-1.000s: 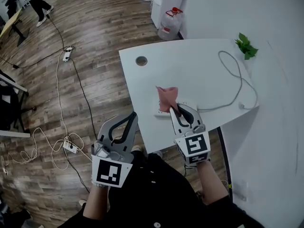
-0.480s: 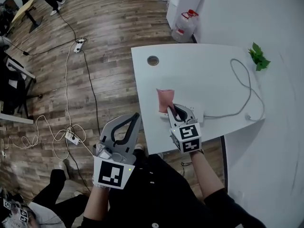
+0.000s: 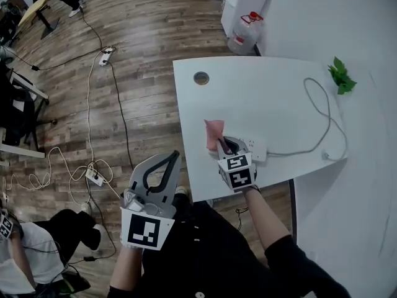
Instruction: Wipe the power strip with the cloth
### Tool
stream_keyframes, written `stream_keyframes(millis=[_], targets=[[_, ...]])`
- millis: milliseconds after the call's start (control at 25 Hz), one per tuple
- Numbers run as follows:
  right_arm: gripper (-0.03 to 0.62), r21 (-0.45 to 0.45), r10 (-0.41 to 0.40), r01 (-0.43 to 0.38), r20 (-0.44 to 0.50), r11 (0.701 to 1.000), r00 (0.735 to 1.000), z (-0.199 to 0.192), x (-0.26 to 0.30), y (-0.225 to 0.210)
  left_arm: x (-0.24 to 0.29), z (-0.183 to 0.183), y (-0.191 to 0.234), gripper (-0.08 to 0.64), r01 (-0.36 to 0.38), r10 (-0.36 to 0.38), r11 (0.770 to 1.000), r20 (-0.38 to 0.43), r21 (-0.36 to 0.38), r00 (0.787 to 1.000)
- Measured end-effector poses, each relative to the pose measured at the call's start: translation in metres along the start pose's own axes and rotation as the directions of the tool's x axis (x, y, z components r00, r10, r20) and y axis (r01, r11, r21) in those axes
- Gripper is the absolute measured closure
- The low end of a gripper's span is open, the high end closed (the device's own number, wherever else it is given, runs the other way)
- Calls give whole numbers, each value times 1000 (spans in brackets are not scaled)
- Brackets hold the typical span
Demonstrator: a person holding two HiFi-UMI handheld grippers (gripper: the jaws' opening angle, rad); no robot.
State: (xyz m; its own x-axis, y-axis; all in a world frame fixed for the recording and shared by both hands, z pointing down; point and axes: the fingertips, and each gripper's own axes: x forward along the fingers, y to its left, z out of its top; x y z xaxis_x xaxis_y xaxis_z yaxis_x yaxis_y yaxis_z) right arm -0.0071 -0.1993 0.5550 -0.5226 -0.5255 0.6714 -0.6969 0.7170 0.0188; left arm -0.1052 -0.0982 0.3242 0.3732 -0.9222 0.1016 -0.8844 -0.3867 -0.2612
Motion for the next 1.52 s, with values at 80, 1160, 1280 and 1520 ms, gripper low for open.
stream_keyframes(millis=[80, 1160, 1280, 1520], targets=[[531, -10, -11, 11, -20, 1000, 1000, -7, 5, -2, 0, -2, -2, 546, -2, 2, 1000, -5, -3, 1000], [531, -31, -122, 119, -124, 992, 985, -43, -6, -46, 17, 2, -30, 546, 72, -72, 997, 0, 0, 997], [531, -15, -146, 145, -131, 989, 981, -50, -14, -55, 20, 6, -35, 546, 92, -92, 996, 15, 2, 996], [531, 18, -191, 196, -150, 980, 970, -65, -32, -79, 27, 12, -47, 546, 123, -123, 992, 22, 6, 992]])
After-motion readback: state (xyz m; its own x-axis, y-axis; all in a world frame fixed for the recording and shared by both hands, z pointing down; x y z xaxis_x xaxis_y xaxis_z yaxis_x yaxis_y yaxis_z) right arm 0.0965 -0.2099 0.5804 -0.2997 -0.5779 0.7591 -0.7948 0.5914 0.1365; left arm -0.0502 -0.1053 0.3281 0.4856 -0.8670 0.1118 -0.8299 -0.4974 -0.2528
